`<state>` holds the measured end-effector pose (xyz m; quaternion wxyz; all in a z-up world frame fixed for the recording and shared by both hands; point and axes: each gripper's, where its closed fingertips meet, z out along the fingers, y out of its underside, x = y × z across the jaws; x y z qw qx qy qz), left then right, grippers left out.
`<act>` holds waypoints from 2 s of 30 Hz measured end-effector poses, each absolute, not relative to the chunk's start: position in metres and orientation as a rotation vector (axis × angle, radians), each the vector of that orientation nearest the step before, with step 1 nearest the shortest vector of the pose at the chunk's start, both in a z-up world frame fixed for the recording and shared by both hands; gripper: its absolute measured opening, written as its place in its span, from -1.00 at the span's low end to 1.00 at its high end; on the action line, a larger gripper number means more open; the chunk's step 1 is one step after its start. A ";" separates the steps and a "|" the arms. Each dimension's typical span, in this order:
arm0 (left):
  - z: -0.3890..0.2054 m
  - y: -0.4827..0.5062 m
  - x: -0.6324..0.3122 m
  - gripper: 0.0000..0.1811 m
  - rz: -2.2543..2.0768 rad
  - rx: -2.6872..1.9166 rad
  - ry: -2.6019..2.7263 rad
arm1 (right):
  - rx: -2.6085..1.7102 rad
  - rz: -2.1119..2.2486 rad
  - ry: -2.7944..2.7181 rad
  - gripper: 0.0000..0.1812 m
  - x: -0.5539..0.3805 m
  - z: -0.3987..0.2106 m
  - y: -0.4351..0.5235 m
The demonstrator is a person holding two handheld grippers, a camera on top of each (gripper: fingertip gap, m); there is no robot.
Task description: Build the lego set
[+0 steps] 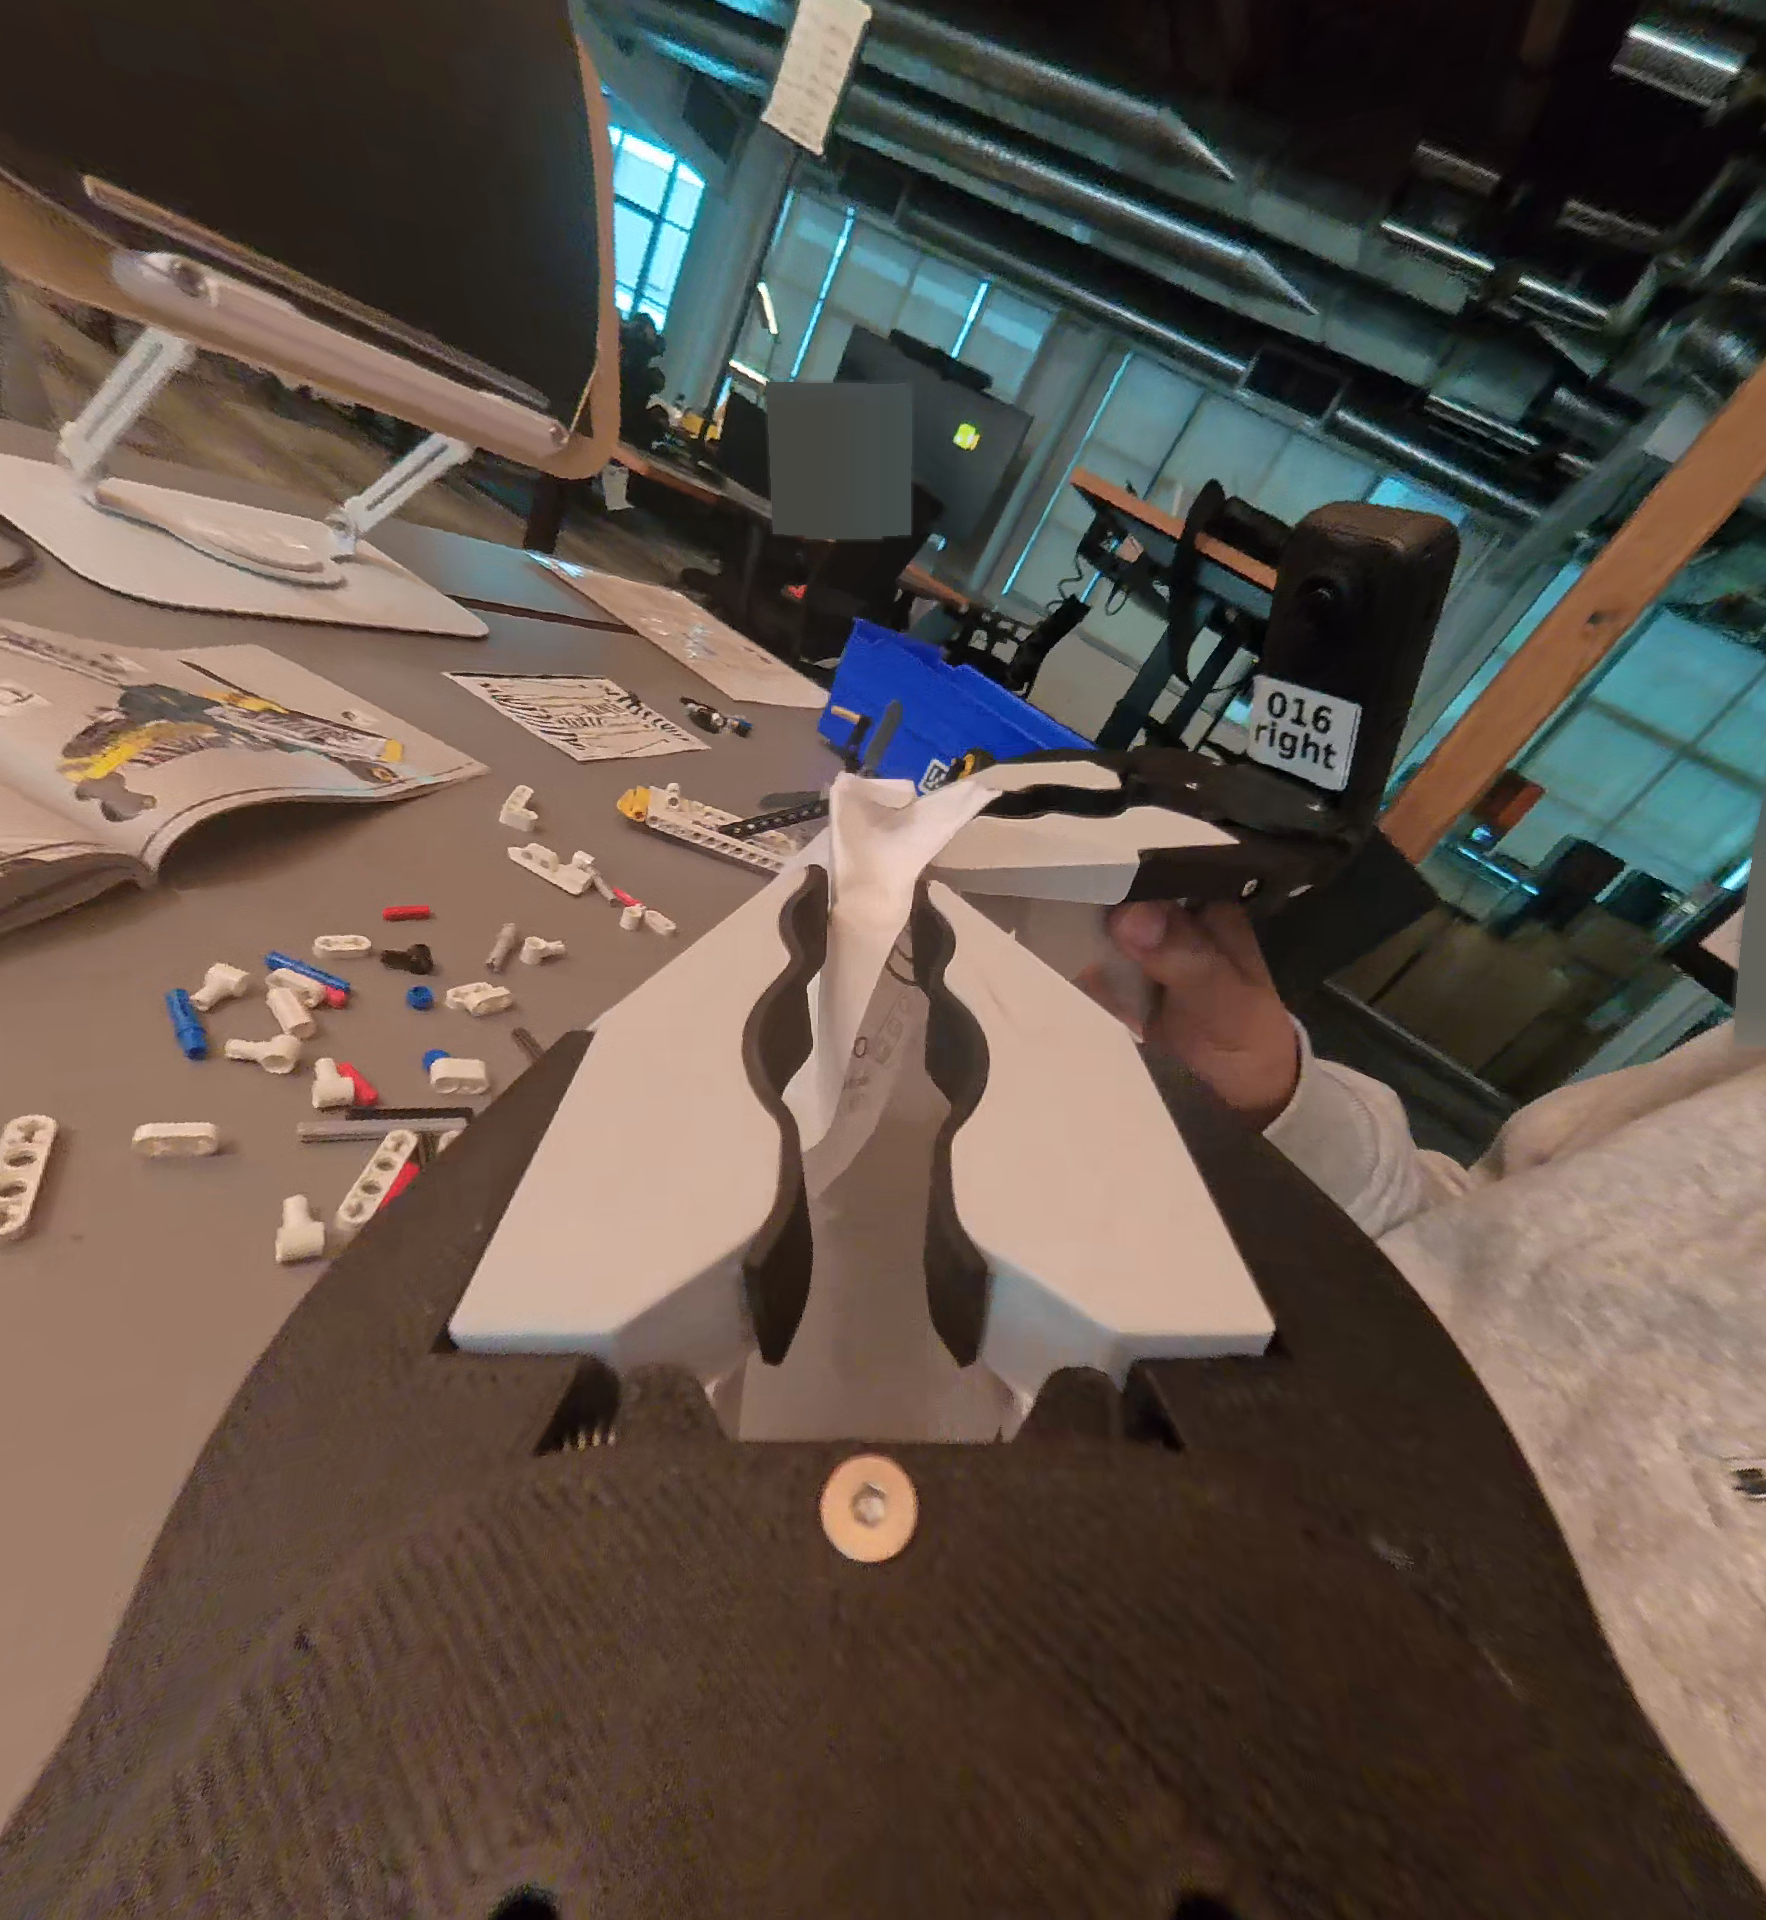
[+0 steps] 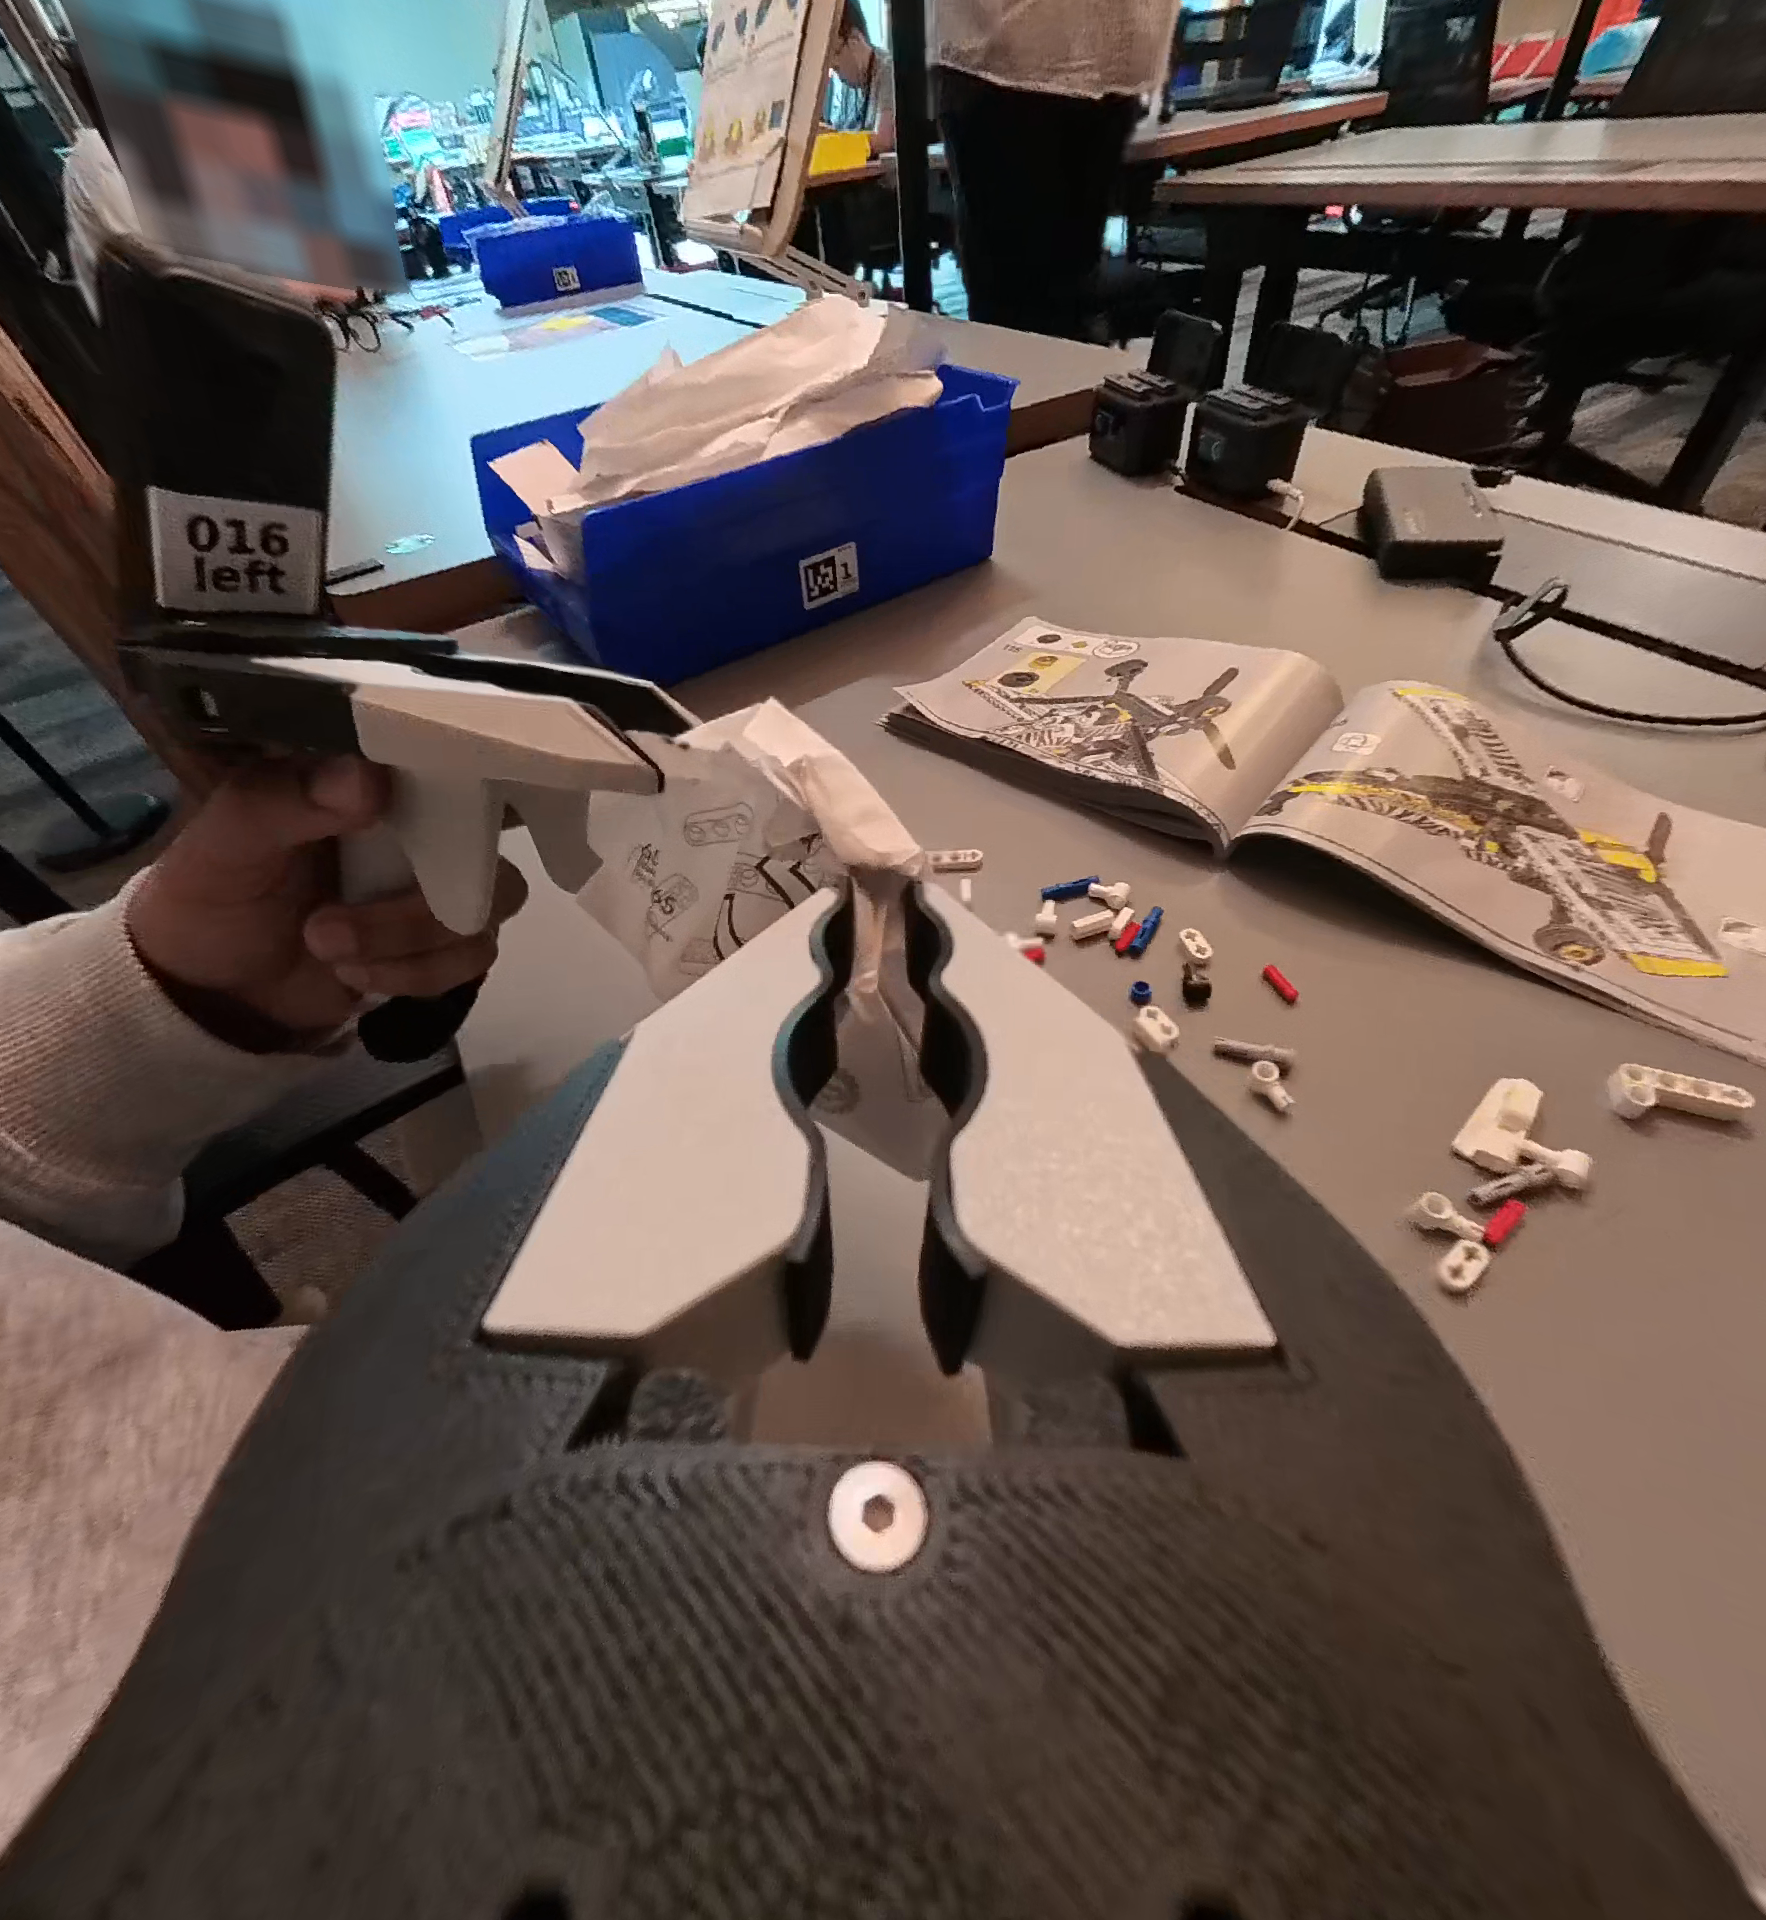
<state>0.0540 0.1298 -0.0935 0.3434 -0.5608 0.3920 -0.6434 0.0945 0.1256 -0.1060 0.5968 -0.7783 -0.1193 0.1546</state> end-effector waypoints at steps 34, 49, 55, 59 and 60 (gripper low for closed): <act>-0.084 0.118 0.066 -1.00 -1.607 -1.494 0.985 | -1.761 0.366 -0.154 -0.93 0.112 -0.106 0.095; -0.073 0.109 0.056 -1.00 -1.791 -1.474 0.978 | -1.781 0.361 -0.189 -0.97 0.122 -0.100 0.092; -0.074 0.100 0.060 -1.00 -1.877 -1.460 0.992 | -1.792 0.409 -0.133 -0.98 0.127 -0.098 0.090; -0.089 0.112 0.061 -1.00 -1.680 -1.543 1.059 | -1.759 0.336 -0.192 -0.94 0.129 -0.094 0.087; -0.094 0.112 0.063 -1.00 -1.616 -1.563 1.094 | -1.735 0.269 -0.226 -0.79 0.130 -0.090 0.086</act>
